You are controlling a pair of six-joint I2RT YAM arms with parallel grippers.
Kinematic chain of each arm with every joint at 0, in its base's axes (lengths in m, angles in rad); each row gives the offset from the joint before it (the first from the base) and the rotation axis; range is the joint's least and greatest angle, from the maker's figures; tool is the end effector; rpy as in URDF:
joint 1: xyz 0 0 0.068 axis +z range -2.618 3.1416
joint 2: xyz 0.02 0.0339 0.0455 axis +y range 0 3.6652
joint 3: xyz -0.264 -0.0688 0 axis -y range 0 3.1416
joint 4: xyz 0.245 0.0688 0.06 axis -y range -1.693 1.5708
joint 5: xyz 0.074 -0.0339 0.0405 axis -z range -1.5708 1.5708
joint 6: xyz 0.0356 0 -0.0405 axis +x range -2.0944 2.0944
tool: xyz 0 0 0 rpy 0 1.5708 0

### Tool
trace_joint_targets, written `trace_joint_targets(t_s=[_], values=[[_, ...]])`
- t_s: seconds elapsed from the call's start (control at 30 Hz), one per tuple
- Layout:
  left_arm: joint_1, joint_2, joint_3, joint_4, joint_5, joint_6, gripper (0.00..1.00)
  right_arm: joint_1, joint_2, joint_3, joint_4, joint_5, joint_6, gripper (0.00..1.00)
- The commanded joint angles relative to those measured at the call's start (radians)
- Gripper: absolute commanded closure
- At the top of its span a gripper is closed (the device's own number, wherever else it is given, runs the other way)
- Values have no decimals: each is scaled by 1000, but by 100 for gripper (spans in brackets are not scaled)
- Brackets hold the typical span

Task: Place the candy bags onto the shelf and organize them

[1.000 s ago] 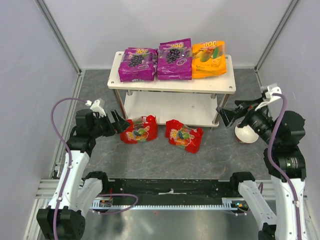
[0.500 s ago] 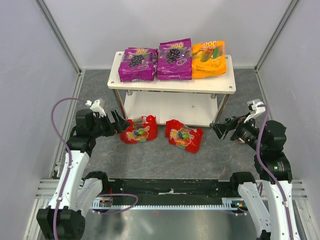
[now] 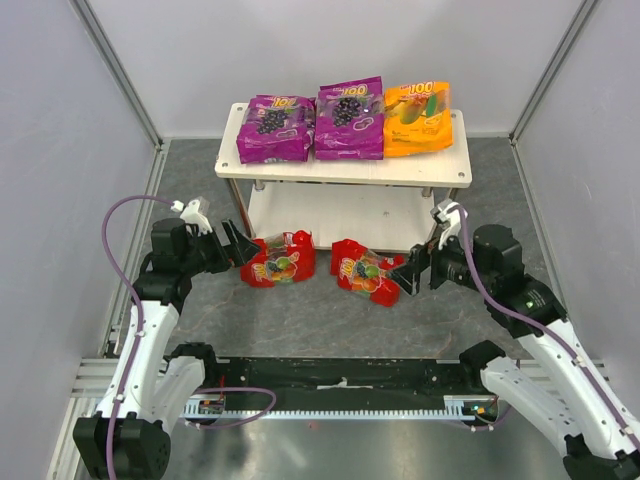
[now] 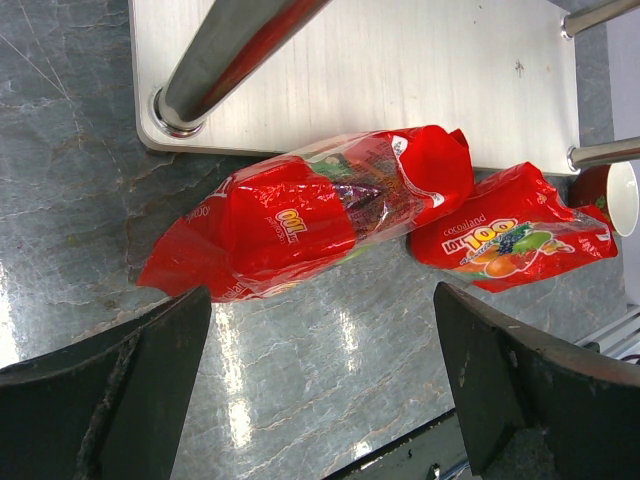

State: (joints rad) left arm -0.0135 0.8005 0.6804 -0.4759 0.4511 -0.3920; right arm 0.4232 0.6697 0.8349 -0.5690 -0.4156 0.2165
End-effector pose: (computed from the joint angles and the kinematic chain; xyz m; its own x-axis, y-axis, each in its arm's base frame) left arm 0.1741 -0.0179 0.2737 -0.6612 -0.3349 -0.6713 0.1302 0.8300 -0.5423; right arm 0.1243 0.0718 0.3350 -0.5033 -0.0112 -0.8640 -0.6206 0.7004 0.3525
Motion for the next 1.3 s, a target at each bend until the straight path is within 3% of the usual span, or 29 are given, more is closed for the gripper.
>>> trace_joint_targets(t_s=[0.0,0.17,0.37,0.47,0.77,1.0,1.27], values=[[-2,-11,-7,31,11,-8,0,81,4,55,-3,90,-52,2],[-3,-3,-5,31,12,-8,0,223,70,53,24,133,-54,2],[-3,-3,-7,31,15,-8,0,585,247,58,147,434,-63,2],[-3,-6,-5,30,12,-8,0,660,370,67,254,527,-66,2],[-5,-57,-4,32,-17,-11,0,664,697,207,469,512,-201,2],[-2,-41,-4,30,-8,-10,0,666,843,270,601,393,-477,2],[1,-78,10,3,-77,-18,0,663,932,332,583,354,-802,2]])
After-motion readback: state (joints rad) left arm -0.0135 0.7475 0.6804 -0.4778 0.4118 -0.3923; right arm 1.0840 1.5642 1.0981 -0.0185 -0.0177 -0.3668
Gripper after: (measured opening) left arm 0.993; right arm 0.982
